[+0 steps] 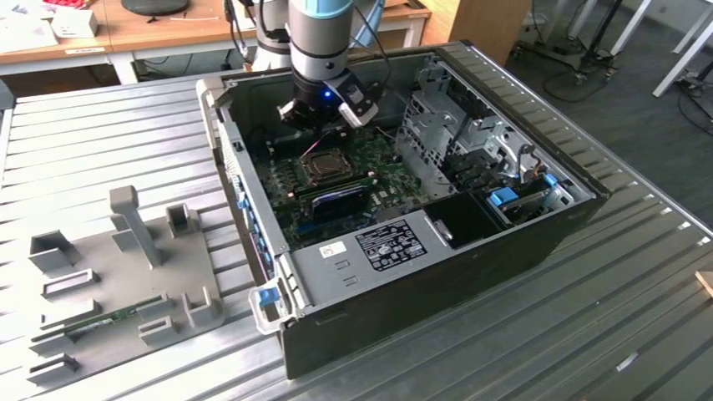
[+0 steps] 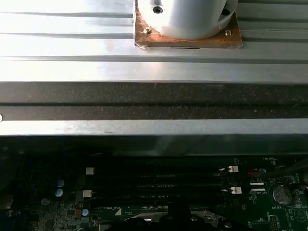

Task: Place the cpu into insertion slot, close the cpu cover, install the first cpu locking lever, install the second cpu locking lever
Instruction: 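Install the first cpu locking lever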

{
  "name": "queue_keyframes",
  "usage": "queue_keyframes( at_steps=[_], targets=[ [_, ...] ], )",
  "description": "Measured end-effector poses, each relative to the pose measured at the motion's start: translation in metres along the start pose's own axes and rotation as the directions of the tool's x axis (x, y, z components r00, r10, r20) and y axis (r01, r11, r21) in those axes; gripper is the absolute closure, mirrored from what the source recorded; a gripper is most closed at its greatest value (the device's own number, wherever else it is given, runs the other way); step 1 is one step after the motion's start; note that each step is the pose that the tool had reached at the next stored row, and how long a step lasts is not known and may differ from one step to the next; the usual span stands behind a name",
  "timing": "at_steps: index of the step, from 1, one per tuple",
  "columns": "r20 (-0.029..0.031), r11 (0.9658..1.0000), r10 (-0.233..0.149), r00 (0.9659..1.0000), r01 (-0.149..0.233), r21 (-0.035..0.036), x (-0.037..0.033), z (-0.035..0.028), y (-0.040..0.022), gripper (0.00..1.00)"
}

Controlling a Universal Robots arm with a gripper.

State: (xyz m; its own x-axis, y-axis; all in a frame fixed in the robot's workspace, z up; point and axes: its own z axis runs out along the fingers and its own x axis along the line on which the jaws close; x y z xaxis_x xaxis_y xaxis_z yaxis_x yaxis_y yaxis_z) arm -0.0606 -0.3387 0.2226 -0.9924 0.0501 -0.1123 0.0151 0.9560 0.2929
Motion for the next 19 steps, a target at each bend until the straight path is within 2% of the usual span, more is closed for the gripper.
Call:
queue_keyframes(
  at_steps=[4, 9, 19],
  targets=[
    [0.0101, 1.0000, -0.006, 0.9999, 0.006, -0.0006, 0.0003, 0.0019, -0.0007, 0.89],
    [0.0162, 1.0000, -0.010, 0.9998, 0.010, -0.0013, 0.0010, 0.0031, -0.0010, 0.89],
    [0.0188, 0.9999, -0.014, 0.9997, 0.014, -0.0017, 0.0019, 0.0094, -0.0030, 0.89]
  ],
)
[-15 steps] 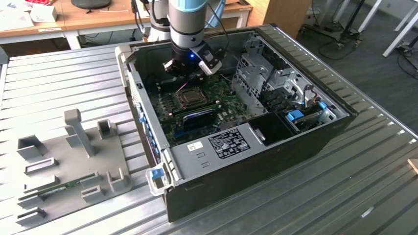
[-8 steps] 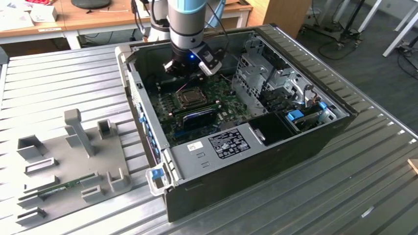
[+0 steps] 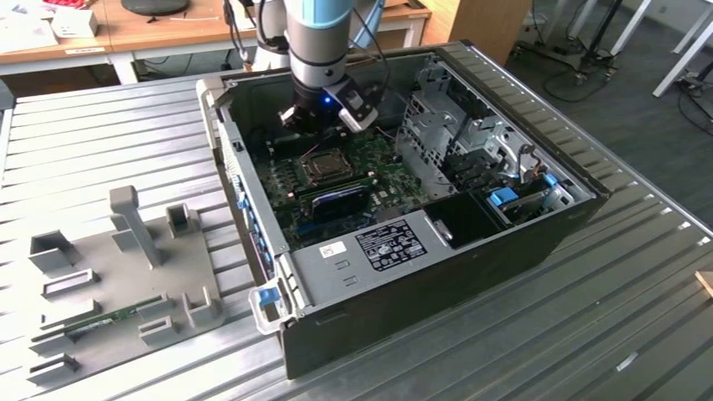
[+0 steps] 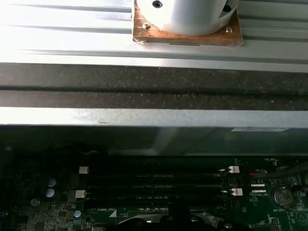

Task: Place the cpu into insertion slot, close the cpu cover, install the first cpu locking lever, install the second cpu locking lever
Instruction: 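Install the first cpu locking lever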

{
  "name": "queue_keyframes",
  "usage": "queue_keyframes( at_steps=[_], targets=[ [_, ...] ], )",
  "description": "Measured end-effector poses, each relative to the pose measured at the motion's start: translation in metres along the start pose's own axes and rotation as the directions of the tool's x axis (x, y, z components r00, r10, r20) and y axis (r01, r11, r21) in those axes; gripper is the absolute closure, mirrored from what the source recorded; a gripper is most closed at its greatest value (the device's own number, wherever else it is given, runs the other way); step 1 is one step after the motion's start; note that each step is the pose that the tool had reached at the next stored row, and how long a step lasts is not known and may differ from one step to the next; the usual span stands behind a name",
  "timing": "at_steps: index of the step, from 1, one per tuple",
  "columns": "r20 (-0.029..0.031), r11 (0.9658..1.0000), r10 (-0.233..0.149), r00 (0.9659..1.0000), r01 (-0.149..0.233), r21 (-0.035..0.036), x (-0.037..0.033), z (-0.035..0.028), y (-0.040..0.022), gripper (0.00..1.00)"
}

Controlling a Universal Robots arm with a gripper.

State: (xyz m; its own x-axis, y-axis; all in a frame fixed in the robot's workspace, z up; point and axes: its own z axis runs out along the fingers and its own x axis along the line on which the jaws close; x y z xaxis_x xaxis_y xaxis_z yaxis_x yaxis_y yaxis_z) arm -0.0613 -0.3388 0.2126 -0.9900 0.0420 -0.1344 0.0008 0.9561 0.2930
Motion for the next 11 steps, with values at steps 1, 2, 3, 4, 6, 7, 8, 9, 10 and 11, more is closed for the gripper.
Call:
queue_keyframes(
  at_steps=[1, 2, 3, 4, 6, 7, 8, 9, 10, 11],
  targets=[
    [-0.0001, 1.0000, 0.000, 1.0000, 0.000, 0.0000, 0.0000, 0.0005, -0.0002, 0.89],
    [-0.0001, 1.0000, -0.001, 1.0000, 0.001, -0.0001, -0.0001, 0.0010, -0.0003, 0.89],
    [-0.0002, 1.0000, -0.001, 1.0000, 0.001, -0.0001, -0.0003, 0.0015, -0.0005, 0.89],
    [-0.0002, 1.0000, -0.001, 1.0000, 0.001, -0.0001, -0.0005, 0.0019, -0.0006, 0.89],
    [-0.0003, 1.0000, -0.001, 1.0000, 0.001, 0.0000, -0.0012, 0.0027, -0.0007, 0.89],
    [-0.0003, 1.0000, -0.001, 1.0000, 0.001, -0.0001, -0.0016, 0.0030, -0.0008, 0.89],
    [-0.0003, 1.0000, -0.001, 1.0000, 0.001, -0.0001, -0.0020, 0.0034, -0.0009, 0.89],
    [-0.0003, 1.0000, -0.001, 1.0000, 0.001, -0.0002, -0.0024, 0.0037, -0.0009, 0.89],
    [-0.0003, 1.0000, -0.001, 1.0000, 0.001, -0.0001, -0.0027, 0.0039, -0.0008, 0.89],
    [-0.0003, 1.0000, -0.001, 1.0000, 0.001, -0.0002, -0.0029, 0.0041, -0.0008, 0.89]
  ],
)
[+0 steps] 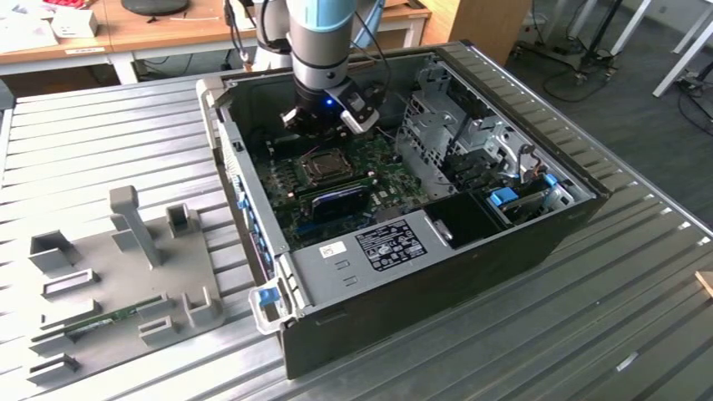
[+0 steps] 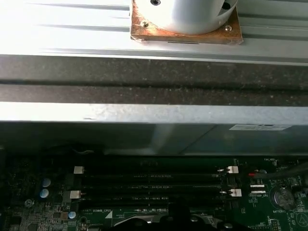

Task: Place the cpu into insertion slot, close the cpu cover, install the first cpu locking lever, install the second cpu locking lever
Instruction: 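Install the first cpu locking lever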

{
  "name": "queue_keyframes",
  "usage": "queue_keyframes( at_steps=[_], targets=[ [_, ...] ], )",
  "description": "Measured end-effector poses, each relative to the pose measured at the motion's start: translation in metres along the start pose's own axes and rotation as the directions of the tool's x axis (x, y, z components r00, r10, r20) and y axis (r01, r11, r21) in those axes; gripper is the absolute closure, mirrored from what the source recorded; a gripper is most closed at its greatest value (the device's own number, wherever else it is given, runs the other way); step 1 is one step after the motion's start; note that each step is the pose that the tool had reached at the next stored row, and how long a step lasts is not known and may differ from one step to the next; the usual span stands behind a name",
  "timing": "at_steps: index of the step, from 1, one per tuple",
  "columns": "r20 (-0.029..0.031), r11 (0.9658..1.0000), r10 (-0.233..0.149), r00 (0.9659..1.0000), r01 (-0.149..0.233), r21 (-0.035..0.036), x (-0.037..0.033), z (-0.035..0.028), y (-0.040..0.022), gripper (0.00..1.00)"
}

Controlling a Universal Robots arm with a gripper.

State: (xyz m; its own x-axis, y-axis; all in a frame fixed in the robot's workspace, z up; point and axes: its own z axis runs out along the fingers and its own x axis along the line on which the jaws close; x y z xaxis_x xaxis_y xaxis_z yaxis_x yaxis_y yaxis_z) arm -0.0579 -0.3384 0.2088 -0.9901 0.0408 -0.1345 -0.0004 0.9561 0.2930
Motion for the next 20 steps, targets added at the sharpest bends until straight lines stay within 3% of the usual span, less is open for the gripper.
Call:
queue_keyframes(
  at_steps=[20],
  targets=[
    [0.0001, 1.0000, 0.000, 1.0000, 0.000, 0.0001, -0.0005, 0.0073, 0.0006, 0.89]
  ],
)
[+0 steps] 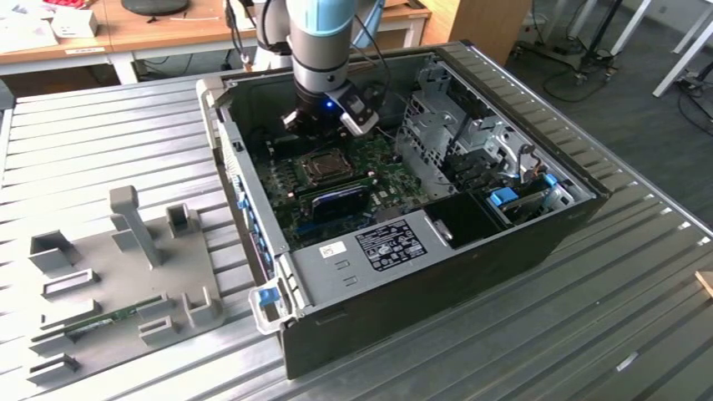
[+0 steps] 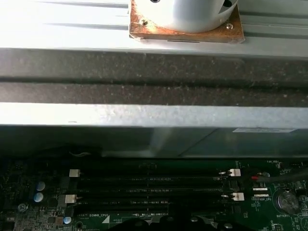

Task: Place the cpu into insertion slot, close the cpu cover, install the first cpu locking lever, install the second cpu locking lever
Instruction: 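Install the first cpu locking lever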

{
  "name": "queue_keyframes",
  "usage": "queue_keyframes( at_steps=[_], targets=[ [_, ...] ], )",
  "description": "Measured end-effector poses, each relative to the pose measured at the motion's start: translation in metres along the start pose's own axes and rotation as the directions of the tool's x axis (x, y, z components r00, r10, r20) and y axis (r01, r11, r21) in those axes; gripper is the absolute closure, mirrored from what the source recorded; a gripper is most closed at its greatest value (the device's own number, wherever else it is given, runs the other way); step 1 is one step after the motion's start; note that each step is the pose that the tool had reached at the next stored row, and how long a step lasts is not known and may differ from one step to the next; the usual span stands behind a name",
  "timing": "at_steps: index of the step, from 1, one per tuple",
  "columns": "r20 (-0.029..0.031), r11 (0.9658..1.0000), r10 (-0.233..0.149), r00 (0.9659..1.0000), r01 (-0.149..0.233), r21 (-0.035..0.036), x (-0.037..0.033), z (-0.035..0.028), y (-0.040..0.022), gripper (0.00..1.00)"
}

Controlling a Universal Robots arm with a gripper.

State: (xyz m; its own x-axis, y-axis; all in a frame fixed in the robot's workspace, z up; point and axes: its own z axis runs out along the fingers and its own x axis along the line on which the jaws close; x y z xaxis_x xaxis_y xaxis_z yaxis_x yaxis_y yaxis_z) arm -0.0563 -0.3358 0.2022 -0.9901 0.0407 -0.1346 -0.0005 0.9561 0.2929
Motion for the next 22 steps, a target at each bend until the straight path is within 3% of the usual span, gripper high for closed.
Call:
queue_keyframes(
  at_steps=[22],
  targets=[
    [0.0000, 1.0000, 0.000, 1.0000, 0.000, 0.0023, -0.0044, 0.0076, -0.0021, 0.89]
  ],
)
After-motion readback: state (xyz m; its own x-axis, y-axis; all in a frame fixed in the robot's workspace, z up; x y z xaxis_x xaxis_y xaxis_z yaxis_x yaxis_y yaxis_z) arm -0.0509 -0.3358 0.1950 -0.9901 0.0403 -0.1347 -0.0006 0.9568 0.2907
